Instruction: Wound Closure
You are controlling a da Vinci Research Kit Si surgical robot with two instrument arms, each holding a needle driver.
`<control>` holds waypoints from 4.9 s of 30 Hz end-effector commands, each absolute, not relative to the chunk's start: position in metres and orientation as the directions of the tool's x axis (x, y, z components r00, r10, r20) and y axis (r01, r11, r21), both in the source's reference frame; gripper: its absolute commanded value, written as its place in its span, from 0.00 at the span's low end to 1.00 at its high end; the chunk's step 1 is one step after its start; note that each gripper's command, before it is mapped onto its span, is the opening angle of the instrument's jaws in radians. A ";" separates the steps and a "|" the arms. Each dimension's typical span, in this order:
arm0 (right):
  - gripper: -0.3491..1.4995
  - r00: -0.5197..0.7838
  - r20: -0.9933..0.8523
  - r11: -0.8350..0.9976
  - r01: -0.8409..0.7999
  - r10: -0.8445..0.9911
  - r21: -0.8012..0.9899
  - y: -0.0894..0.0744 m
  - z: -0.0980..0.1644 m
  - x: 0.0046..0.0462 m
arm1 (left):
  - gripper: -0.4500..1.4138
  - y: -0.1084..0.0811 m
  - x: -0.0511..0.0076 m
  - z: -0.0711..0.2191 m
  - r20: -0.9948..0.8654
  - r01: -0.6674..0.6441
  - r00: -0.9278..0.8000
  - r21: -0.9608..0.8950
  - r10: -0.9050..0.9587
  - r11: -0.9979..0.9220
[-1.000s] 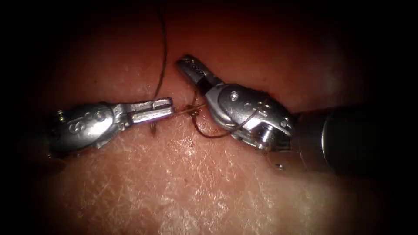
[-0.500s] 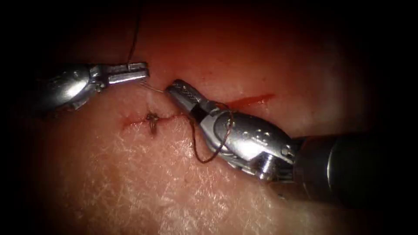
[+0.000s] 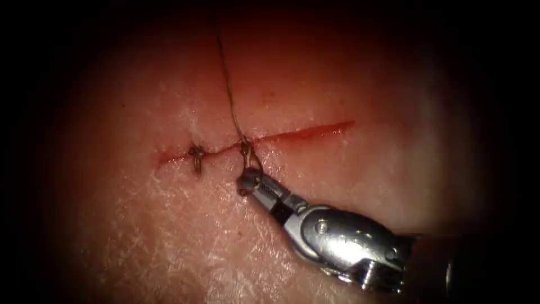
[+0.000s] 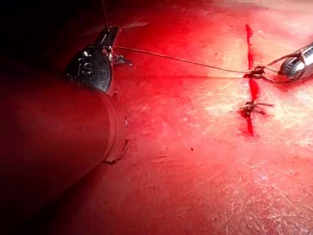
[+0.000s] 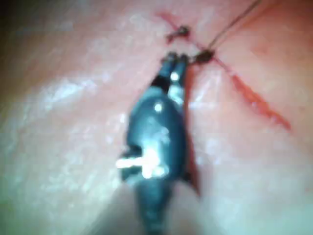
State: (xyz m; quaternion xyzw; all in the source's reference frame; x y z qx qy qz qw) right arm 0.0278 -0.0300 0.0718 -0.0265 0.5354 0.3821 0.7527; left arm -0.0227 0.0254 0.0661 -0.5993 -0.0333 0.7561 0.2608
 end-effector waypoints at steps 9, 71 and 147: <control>0.00 0.136 -0.824 0.716 -0.585 0.550 0.381 -0.032 0.071 0.0288 | 0.00 0.033 -0.0211 0.069 -0.903 -0.418 -0.196 -0.274 0.381 -0.866; 0.84 0.113 -0.668 0.615 -0.526 0.735 0.588 -0.022 0.068 0.0267 | 0.00 0.028 -0.0244 0.046 -0.954 -0.336 -0.116 -0.224 0.276 -0.915; 0.96 0.160 -0.718 0.685 -0.495 0.677 0.535 -0.017 0.072 0.0268 | 0.00 0.022 -0.0204 0.038 -0.966 -0.292 -0.134 -0.176 0.223 -0.940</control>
